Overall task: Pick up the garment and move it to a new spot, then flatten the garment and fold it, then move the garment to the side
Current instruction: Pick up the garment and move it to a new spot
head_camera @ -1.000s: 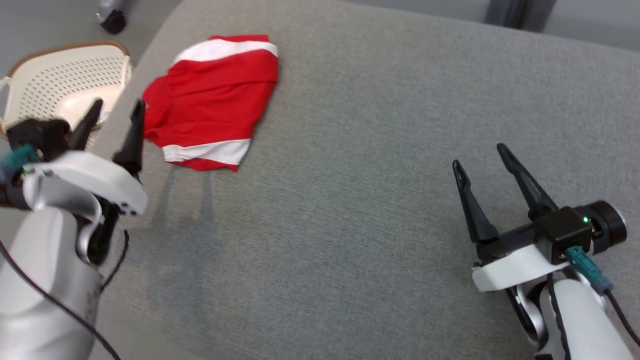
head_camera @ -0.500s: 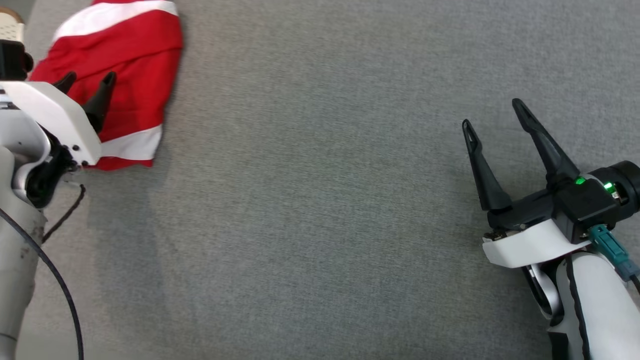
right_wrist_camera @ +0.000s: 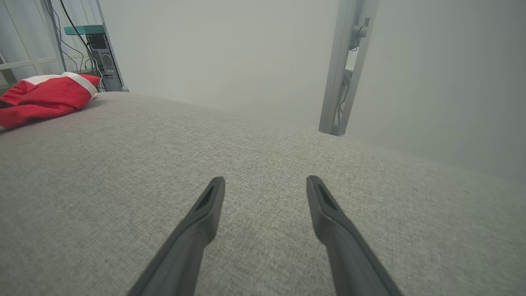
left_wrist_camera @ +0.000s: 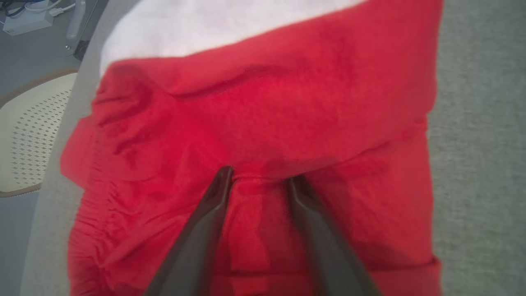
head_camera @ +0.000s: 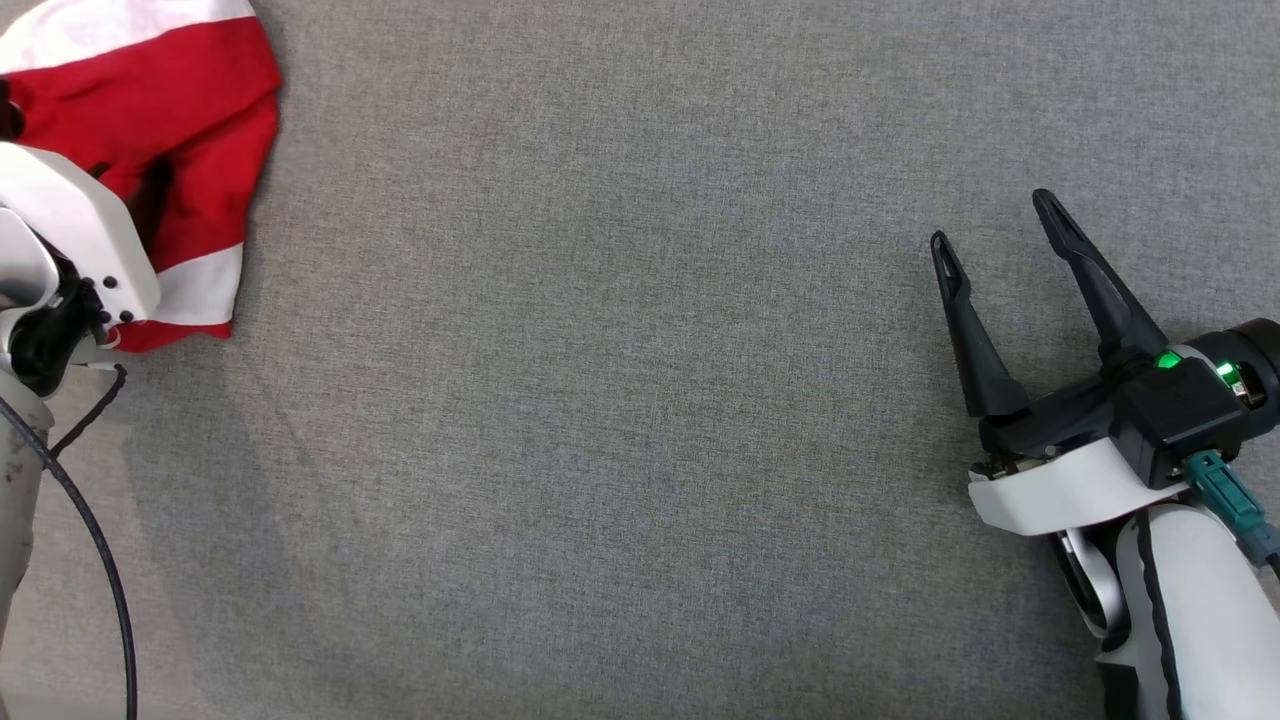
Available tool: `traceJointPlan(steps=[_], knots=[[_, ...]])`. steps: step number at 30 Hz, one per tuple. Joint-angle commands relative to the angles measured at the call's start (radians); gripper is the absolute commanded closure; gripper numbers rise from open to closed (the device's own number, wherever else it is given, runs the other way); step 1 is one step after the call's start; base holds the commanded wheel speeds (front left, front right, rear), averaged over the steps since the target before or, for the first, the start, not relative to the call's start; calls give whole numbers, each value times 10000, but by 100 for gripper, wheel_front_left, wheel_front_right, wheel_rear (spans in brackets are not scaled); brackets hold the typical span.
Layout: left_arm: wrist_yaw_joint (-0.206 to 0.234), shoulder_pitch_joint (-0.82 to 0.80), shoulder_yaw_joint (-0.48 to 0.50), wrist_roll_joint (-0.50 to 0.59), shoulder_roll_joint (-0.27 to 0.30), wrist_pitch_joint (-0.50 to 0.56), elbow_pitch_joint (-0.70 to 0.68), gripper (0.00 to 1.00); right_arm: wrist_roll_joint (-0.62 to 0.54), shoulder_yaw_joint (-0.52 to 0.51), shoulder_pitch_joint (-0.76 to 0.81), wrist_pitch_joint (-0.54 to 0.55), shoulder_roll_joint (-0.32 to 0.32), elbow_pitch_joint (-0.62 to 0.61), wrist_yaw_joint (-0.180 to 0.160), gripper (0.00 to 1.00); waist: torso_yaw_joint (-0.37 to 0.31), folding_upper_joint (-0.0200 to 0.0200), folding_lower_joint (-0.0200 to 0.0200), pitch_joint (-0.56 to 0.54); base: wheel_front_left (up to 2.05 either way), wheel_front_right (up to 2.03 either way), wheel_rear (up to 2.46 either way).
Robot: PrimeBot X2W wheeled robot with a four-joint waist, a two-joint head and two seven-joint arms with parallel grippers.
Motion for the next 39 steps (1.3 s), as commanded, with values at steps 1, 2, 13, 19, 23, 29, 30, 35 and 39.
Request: traceJointPlan(steps=[1, 2, 13, 19, 23, 29, 30, 35, 39], knots=[[1, 41, -121, -66, -83, 31, 119, 100, -48, -47, 44, -54, -4, 25, -1, 0, 18, 0, 0, 5, 0, 0, 0], [4, 18, -188, -128, -84, -28, 176, 100, -48, -55, 43, -65, -1, 59, -1, 0, 31, 0, 0, -6, 0, 0, 0], [4, -41, -397, -275, 65, -2017, 578, 100, 22, 39, 64, -284, 73, 558, -1, 0, 99, 0, 0, -752, 0, 0, 0], [61, 29, -290, -85, 120, -3826, 663, 100, 125, 22, 189, -470, 226, 976, -1, 0, 18, 0, 0, -1590, 0, 0, 0], [93, 145, -354, 98, 67, -4837, 420, 100, 208, -33, 242, -604, 351, 1229, -1, 0, -125, 0, 0, -2173, 0, 0, 0], [99, 442, -605, 370, -151, -5400, -492, 100, 344, -313, 334, -745, 485, 1531, -1, 0, -369, 0, 0, -2946, 0, 0, 0], [93, 537, -658, 376, -171, -5407, -672, 100, 373, -370, 381, -757, 499, 1585, -1, 0, -427, 0, 0, -3066, 0, 0, 0], [160, 1050, -950, 457, -282, -5302, -1967, 100, 459, -724, 543, -811, 594, 1646, -1, 0, -795, 0, 0, -3597, 0, 0, 0], [349, 1597, -1298, 555, -372, -4858, -3365, 100, 462, -1003, 671, -814, 646, 1626, -1, 0, -1134, 0, 0, -3777, 0, 0, 0]])
